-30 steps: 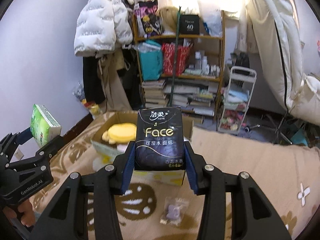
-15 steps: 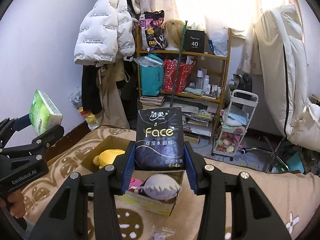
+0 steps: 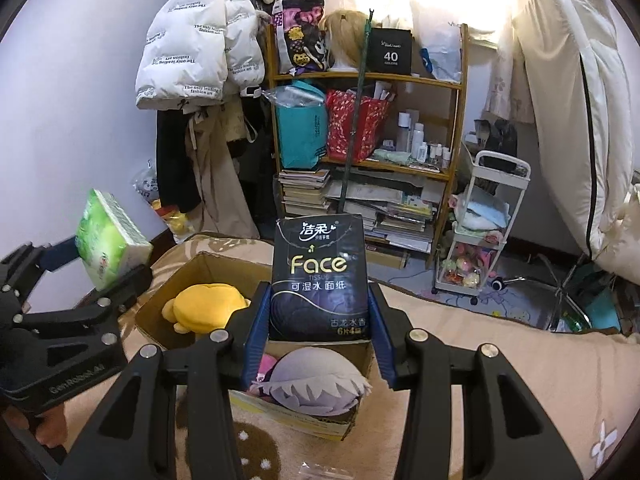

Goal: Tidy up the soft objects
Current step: 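Open the left gripper over the box while the right gripper drops the Face pack inside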

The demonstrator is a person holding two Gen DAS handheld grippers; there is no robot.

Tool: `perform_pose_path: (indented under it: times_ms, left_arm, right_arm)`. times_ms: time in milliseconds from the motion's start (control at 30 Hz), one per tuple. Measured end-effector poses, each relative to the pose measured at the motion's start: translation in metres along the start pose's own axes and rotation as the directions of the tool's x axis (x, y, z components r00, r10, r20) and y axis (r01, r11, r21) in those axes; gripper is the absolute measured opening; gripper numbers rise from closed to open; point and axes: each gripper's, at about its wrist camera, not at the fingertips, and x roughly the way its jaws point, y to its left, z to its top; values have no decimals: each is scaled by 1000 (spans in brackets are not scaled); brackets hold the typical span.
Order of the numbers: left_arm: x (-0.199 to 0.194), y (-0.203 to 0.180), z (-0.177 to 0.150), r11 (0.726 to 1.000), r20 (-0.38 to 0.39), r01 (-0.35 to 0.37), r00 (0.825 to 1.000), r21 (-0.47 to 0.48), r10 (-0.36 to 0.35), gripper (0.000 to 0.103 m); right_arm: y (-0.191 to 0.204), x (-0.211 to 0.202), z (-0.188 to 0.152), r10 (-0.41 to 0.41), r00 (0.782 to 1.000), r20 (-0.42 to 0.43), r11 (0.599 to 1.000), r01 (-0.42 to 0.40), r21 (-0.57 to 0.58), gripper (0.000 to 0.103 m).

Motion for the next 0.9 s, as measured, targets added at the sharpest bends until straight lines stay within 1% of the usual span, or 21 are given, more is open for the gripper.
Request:
perform_pose_path:
  times_ms: [100, 233, 367, 567, 700, 733, 800, 833, 900]
  left_arm:
    - [12, -1, -4, 1000, -21, -2, 1000, 12, 2, 79]
    - [27, 2, -9, 1000, -59, 14, 998, -6, -15, 80]
    - [38, 4, -15, 999, -97, 31, 995, -11, -32, 80]
    - [44, 3, -19, 998, -116, 67, 991, -14, -69, 80]
    - [47, -4, -21, 998, -141, 54, 989, 24, -50, 82]
    - [47, -4, -22, 998, -141, 56, 989, 28, -52, 83]
    - [44, -5, -22, 998, -128, 57, 990, 26, -54, 94]
    - [42, -5, -22, 998, -117, 56, 992, 24, -53, 94]
    - [39, -5, -21, 998, -108, 64, 992, 28, -61, 95]
  right_arm:
    - [0, 10, -3, 15, 1000, -13, 1000, -15, 4, 49]
    - [-5, 23, -10, 51, 998, -31, 998, -50, 46, 49]
    - [-5, 29, -16, 54, 998, -39, 997, -51, 66, 49]
    - [-5, 35, -19, 53, 997, -49, 997, -50, 63, 49]
    - [-10, 37, -18, 69, 996, -60, 995, -64, 82, 49]
    - [-10, 37, -19, 73, 995, -62, 994, -67, 86, 51]
    - [-12, 36, -19, 72, 996, -60, 993, -66, 96, 58]
    - [-11, 35, -19, 70, 996, -57, 993, -64, 98, 62]
    - [-11, 34, -19, 67, 996, -54, 993, -62, 98, 64]
